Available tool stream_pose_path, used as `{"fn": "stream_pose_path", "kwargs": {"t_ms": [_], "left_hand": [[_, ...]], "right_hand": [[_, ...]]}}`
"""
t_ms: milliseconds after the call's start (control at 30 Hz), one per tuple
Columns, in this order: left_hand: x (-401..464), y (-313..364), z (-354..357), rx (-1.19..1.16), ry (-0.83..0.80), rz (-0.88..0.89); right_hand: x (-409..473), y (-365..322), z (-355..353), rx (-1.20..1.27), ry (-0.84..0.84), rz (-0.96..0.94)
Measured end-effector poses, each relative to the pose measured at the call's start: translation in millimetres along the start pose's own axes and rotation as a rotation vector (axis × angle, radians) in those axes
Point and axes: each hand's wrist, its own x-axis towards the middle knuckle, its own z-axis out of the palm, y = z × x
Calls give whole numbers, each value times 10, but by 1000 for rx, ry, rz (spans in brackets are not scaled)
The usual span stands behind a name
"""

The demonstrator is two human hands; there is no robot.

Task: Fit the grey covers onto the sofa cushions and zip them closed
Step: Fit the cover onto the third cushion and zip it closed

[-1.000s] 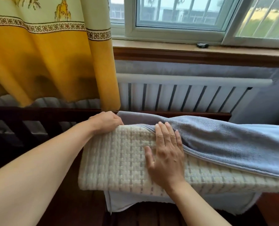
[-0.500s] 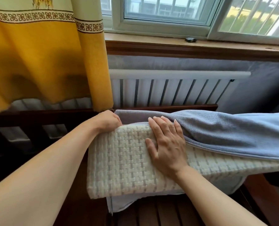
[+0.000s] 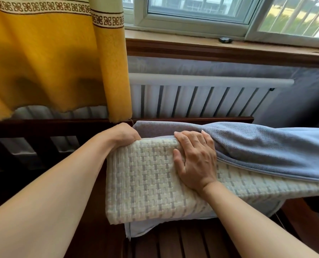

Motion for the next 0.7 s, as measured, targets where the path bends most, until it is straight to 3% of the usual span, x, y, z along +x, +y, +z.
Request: {"fn": "stream_pose_path", "kwargs": {"t_ms": [100,300,400,533,700], "left_hand": [[32,20,45,108,114,19],[24,-10,66,32,97,76],[-61,-81,106,-96,290,214],[-317,-127,256,-101,639,372],[-746,-386,500,-7,838,482]], "right_hand": [[15,12,13,3,17,-13],[21,35,46,15,69,-48],[52,54,82,6,97,-65],[48,88,121,14,148,-104],[36,116,113,23,230,-127]]}}
